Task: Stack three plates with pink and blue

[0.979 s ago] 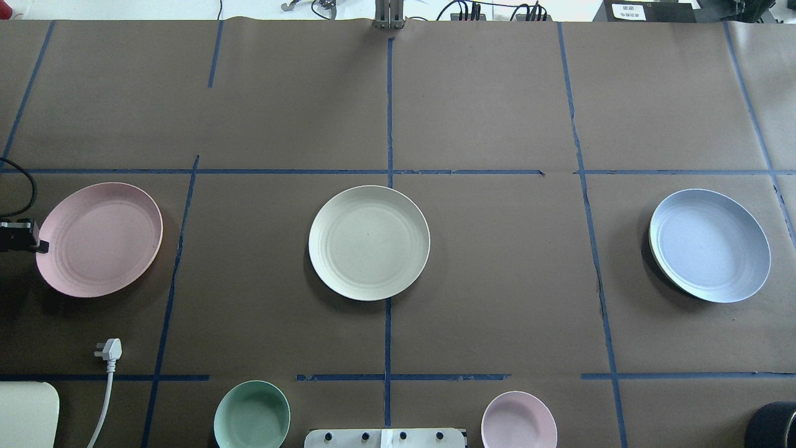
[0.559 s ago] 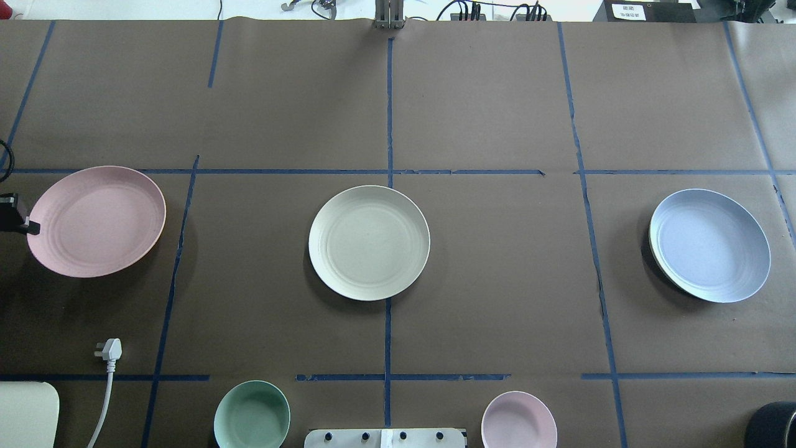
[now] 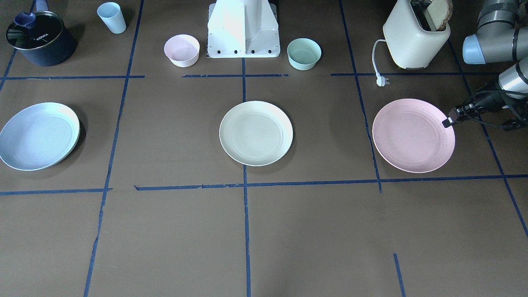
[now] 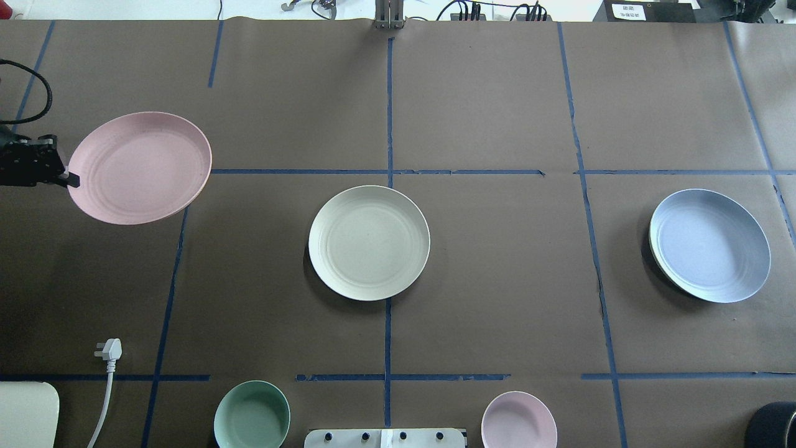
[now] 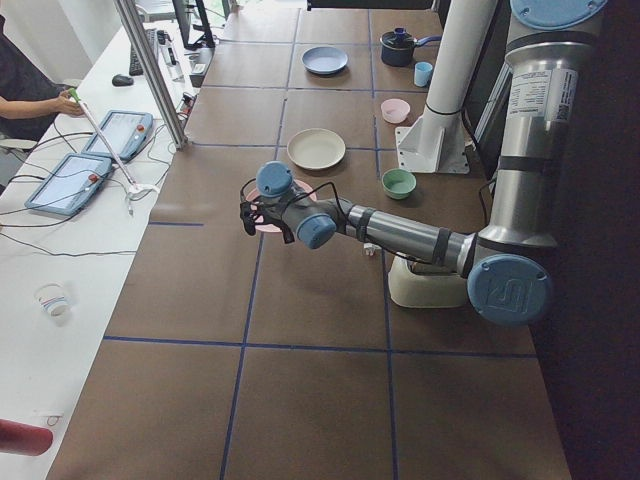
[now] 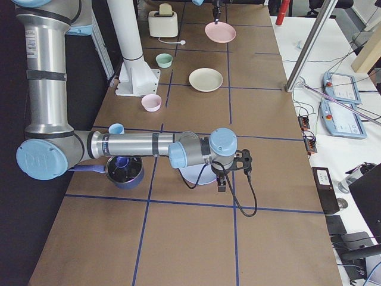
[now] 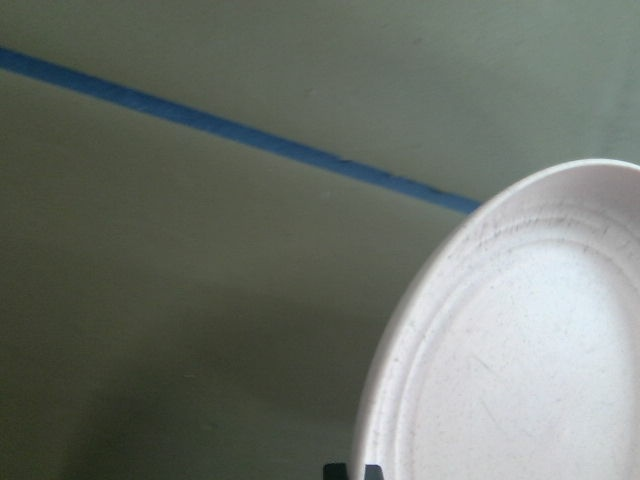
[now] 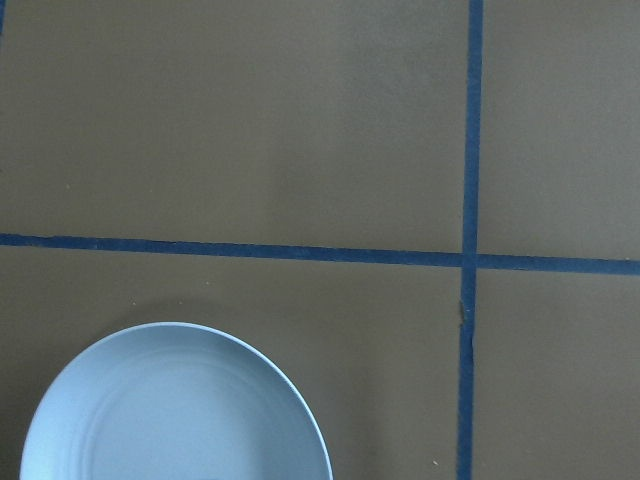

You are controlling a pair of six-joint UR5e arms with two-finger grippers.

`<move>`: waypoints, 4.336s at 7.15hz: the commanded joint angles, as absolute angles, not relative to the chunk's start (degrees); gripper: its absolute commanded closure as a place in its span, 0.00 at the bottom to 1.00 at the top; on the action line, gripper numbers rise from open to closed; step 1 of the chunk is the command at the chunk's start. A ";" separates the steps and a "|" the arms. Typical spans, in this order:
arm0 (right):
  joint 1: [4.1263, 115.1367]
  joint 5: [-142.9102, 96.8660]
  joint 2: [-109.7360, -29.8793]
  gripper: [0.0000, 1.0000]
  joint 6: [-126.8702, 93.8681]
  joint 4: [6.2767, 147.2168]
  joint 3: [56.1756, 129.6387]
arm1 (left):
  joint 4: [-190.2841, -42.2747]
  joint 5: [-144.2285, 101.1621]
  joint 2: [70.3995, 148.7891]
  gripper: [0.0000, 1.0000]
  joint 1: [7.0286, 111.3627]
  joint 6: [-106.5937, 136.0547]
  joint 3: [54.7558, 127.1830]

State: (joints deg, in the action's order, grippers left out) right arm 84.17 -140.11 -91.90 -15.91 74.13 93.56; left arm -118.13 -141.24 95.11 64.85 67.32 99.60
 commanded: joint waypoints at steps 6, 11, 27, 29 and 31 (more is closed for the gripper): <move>72.43 -134.21 -95.18 0.00 -35.60 60.21 91.49 | -117.42 -117.45 109.23 1.00 36.34 101.14 106.70; 72.07 -134.30 -95.88 0.00 -34.98 60.29 91.49 | -117.33 -113.73 113.54 1.00 30.85 102.22 102.40; 65.04 -131.57 -98.17 1.00 -35.51 53.09 86.22 | -117.33 -125.33 105.40 0.00 47.63 88.53 106.52; 66.00 -132.97 -99.84 1.00 -36.03 45.40 85.96 | -114.45 -125.33 99.00 0.00 50.95 74.01 107.66; 68.81 -138.23 -99.06 1.00 -39.17 43.95 88.48 | -107.62 -125.42 94.15 0.00 56.40 53.98 108.19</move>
State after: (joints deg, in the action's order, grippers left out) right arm 67.20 -135.37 -99.41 -37.04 45.06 86.61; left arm -111.85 -125.34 96.99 53.10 65.90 107.87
